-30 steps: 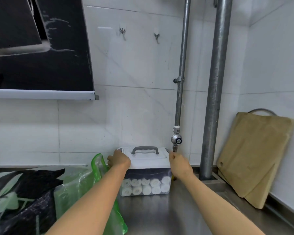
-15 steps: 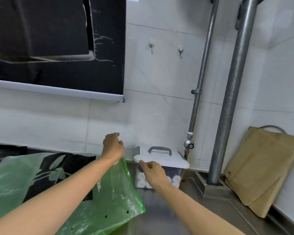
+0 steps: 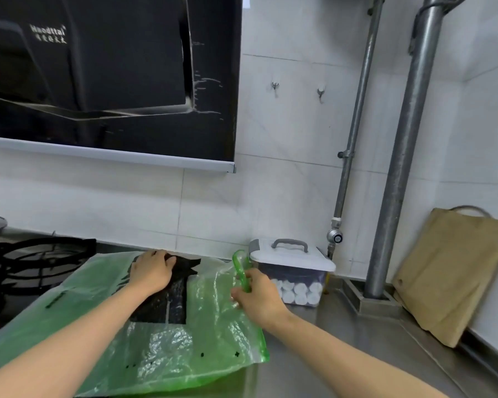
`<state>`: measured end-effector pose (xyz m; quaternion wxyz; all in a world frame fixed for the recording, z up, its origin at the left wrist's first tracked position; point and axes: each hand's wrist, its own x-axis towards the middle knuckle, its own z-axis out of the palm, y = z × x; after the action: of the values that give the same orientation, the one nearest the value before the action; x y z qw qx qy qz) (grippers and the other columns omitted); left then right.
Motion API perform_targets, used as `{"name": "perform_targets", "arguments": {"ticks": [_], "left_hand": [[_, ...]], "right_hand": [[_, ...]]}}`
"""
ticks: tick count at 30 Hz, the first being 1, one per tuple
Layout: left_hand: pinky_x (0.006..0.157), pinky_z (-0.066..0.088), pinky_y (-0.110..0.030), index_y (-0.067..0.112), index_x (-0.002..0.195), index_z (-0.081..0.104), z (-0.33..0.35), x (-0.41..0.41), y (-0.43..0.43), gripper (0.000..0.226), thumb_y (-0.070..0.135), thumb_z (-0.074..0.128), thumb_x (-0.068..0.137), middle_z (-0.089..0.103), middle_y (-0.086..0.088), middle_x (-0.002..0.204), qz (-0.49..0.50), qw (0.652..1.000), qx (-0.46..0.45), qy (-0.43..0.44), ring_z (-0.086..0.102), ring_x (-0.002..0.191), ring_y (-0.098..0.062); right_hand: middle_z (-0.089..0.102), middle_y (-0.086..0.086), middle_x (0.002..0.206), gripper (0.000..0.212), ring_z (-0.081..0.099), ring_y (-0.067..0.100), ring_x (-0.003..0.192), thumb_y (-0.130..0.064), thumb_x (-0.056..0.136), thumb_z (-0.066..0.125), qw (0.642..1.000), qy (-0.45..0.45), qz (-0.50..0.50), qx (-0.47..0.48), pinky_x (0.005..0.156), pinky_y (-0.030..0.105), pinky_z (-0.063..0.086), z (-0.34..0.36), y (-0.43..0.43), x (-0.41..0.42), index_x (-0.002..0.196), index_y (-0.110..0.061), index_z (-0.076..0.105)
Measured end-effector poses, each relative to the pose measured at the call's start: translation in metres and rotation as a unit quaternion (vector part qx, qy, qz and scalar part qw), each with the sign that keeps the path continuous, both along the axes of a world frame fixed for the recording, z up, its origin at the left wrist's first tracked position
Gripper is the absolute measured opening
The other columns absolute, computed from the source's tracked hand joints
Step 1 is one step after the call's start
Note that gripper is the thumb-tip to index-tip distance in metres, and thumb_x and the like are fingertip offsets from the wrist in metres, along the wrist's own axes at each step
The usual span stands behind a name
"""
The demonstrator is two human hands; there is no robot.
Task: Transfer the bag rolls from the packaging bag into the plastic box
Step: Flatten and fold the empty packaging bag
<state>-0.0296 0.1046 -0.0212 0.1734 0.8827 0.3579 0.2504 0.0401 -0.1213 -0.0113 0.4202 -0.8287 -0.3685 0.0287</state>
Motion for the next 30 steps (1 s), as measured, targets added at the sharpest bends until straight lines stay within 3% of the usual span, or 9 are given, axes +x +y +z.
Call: {"name": "perform_targets", "arguments": {"ticks": [2, 6, 10, 15, 19, 22, 25, 27, 30], "left_hand": [[0.106, 0.034, -0.038, 0.01, 0.133, 0.047, 0.0, -0.004, -0.008, 0.044, 0.035, 0.035, 0.098, 0.046, -0.016, 0.138, -0.013, 1.0, 0.006, 0.009, 0.038, 0.13, -0.031], [0.112, 0.027, -0.038, 0.012, 0.142, 0.034, -0.001, -0.002, -0.041, 0.051, 0.038, 0.034, 0.098, 0.032, -0.013, 0.149, -0.048, 0.998, 0.024, 0.043, 0.025, 0.14, -0.028], [0.114, 0.021, -0.038, 0.011, 0.145, 0.026, -0.008, 0.015, -0.091, 0.055, 0.039, 0.032, 0.099, 0.026, -0.012, 0.152, -0.097, 0.994, 0.031, 0.044, 0.022, 0.142, -0.027], [0.117, 0.018, -0.042, 0.011, 0.147, 0.022, -0.029, 0.045, -0.152, 0.057, 0.042, 0.027, 0.099, 0.023, -0.011, 0.154, -0.165, 0.985, 0.009, 0.044, 0.02, 0.143, -0.027], [0.118, 0.012, -0.044, 0.014, 0.149, 0.019, -0.056, 0.062, -0.188, 0.058, 0.044, 0.023, 0.099, 0.018, -0.01, 0.156, -0.209, 0.974, -0.022, 0.079, 0.014, 0.145, -0.026], [0.118, 0.008, -0.044, 0.015, 0.15, 0.014, -0.078, 0.067, -0.203, 0.059, 0.045, 0.021, 0.099, 0.013, -0.009, 0.157, -0.224, 0.967, -0.021, 0.116, 0.009, 0.146, -0.025], [0.119, 0.005, -0.042, 0.016, 0.151, 0.008, -0.1, 0.068, -0.209, 0.063, 0.049, 0.018, 0.098, 0.004, -0.009, 0.159, -0.226, 0.962, 0.008, 0.156, 0.003, 0.147, -0.024], [0.119, 0.003, -0.041, 0.015, 0.151, 0.005, -0.107, 0.068, -0.209, 0.065, 0.051, 0.015, 0.098, 0.0, -0.009, 0.159, -0.22, 0.959, 0.031, 0.174, -0.001, 0.147, -0.022], [0.119, 0.001, -0.041, 0.015, 0.151, 0.003, -0.106, 0.071, -0.208, 0.066, 0.052, 0.014, 0.097, -0.002, -0.009, 0.159, -0.214, 0.957, 0.038, 0.192, -0.003, 0.147, -0.023]], "right_hand": [[0.065, 0.005, 0.086, 0.002, 0.053, 0.01, 0.062, -0.015, 0.095, 0.049, 1.0, 0.0, -0.006, 0.016, 0.052, 0.019, 0.044, -0.004, -0.02, -0.003, 0.097, -0.015, 0.05], [0.061, -0.002, 0.066, 0.021, 0.051, 0.007, 0.051, -0.02, 0.1, 0.039, 0.997, -0.024, -0.068, 0.026, 0.053, 0.025, 0.044, -0.01, -0.07, -0.002, 0.084, -0.017, 0.052], [0.065, 0.007, 0.08, 0.033, 0.062, 0.025, 0.076, -0.03, 0.099, 0.033, 0.986, -0.037, -0.162, 0.005, 0.066, 0.032, 0.047, -0.015, -0.125, -0.003, 0.087, -0.013, 0.059], [0.055, 0.001, 0.069, 0.036, 0.048, 0.019, 0.064, -0.027, 0.096, 0.033, 0.959, -0.048, -0.276, -0.029, 0.056, 0.028, 0.033, -0.02, -0.19, -0.002, 0.065, -0.014, 0.045], [0.059, 0.001, 0.072, 0.043, 0.055, 0.021, 0.069, -0.036, 0.094, 0.031, 0.937, 0.01, -0.338, -0.089, 0.062, 0.029, 0.038, -0.031, -0.228, 0.003, 0.061, -0.015, 0.047], [0.063, 0.005, 0.085, 0.052, 0.062, 0.025, 0.085, -0.05, 0.096, 0.029, 0.923, 0.039, -0.348, -0.16, 0.077, 0.031, 0.046, -0.045, -0.252, 0.008, 0.063, -0.015, 0.048], [0.065, 0.014, 0.107, 0.044, 0.061, 0.028, 0.106, -0.043, 0.098, 0.028, 0.91, 0.043, -0.341, -0.231, 0.086, 0.031, 0.046, -0.067, -0.267, 0.017, 0.077, -0.012, 0.05], [0.062, 0.014, 0.12, 0.037, 0.059, 0.027, 0.112, -0.039, 0.098, 0.029, 0.898, 0.034, -0.346, -0.269, 0.083, 0.03, 0.043, -0.076, -0.269, 0.018, 0.091, -0.013, 0.053], [0.062, 0.007, 0.12, 0.036, 0.06, 0.024, 0.11, -0.037, 0.096, 0.032, 0.87, -0.035, -0.363, -0.332, 0.077, 0.029, 0.04, -0.08, -0.265, 0.017, 0.106, -0.013, 0.057]]}}
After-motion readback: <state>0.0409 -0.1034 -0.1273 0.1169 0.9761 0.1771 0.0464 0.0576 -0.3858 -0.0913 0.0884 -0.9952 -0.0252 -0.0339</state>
